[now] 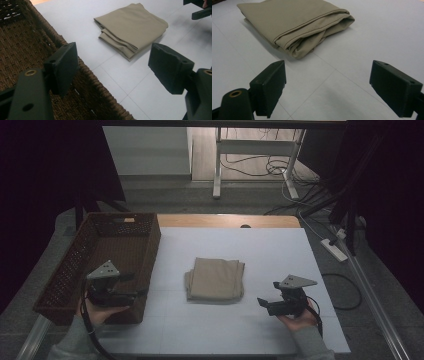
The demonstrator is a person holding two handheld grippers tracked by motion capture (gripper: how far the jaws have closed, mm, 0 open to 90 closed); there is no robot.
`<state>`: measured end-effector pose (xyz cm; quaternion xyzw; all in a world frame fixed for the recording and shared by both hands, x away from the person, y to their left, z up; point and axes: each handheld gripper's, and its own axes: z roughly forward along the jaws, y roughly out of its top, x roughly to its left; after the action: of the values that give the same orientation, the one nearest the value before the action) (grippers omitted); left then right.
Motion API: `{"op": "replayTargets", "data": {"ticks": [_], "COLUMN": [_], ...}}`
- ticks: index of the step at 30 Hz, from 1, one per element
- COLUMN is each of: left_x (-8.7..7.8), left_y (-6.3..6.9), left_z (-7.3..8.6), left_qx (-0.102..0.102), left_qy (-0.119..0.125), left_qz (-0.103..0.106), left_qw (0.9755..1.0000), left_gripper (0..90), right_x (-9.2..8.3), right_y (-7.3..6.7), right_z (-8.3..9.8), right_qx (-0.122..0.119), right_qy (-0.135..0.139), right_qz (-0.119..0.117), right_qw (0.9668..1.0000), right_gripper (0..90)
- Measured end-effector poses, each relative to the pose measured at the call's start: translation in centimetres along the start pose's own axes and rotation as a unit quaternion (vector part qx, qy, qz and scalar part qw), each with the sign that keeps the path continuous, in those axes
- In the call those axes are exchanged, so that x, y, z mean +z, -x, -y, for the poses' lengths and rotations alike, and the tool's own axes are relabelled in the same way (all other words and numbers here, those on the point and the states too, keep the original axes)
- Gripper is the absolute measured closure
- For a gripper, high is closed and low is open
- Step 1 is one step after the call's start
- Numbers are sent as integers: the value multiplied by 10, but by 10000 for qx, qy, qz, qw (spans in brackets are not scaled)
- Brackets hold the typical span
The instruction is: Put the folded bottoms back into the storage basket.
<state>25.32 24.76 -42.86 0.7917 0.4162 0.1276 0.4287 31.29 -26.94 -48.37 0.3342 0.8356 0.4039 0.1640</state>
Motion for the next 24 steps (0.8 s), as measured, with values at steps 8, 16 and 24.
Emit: {"op": "replayTargets", "data": {"ticks": [8, 16, 24], "left_x": [0, -1, -2], "left_y": [1, 0, 1], "left_z": [0, 0, -1], "left_qx": [12, 20, 27], "left_qy": [-6, 7, 21], "left_qz": [-7, -18, -11], "left_qw": [10000, 10000, 10000], "left_gripper": [231, 231, 231], "right_x": [1, 2, 1], "right_y": [0, -1, -1], "right_z": [1, 1, 1], "right_qx": [16, 2, 1], "right_qy": [-33, -60, -37], "right_qz": [0, -12, 30], "right_qw": [10000, 10000, 10000], "right_gripper": [145, 148, 148]}}
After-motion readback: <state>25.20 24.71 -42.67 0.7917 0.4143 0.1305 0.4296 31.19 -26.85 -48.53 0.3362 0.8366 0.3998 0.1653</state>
